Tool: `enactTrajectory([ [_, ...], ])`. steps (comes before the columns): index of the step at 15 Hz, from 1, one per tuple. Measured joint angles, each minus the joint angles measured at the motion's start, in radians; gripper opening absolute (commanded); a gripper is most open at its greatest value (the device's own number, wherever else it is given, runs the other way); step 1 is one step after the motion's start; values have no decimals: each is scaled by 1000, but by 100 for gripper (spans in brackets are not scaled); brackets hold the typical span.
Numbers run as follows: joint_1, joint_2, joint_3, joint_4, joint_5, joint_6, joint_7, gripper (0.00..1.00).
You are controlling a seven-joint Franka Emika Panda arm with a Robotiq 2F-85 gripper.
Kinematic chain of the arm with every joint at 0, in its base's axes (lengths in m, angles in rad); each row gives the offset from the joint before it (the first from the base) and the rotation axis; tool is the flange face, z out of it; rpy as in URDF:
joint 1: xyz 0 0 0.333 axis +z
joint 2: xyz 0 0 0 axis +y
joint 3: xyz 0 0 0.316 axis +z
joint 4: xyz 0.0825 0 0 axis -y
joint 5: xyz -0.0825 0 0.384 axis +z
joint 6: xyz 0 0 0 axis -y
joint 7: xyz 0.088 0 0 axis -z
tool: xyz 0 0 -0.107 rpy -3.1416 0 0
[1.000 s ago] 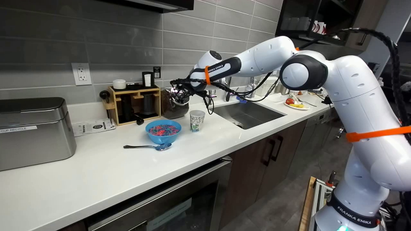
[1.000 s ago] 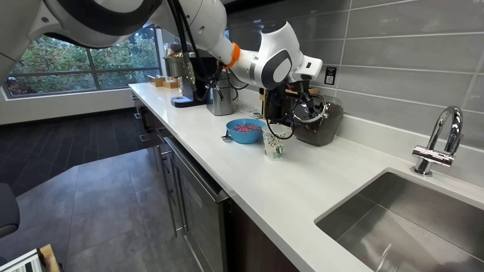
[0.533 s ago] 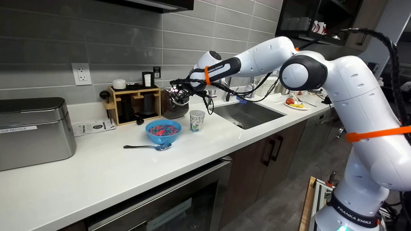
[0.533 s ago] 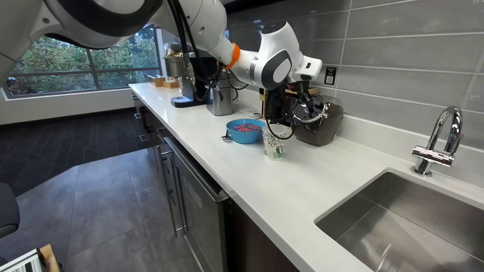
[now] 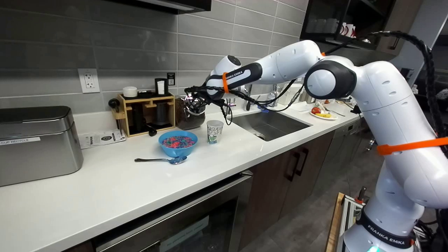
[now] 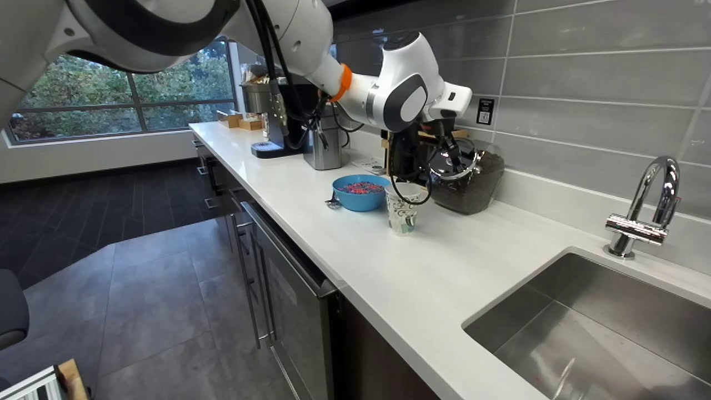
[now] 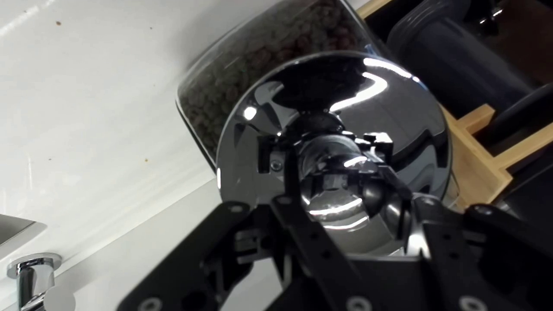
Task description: Place the lid on the jar
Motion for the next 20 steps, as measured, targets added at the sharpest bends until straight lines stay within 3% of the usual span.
enactTrajectory([
  [11,41,7,-48,2,-46,0,41,21],
  [20,62,12,-73,2,-157,8,15,21],
])
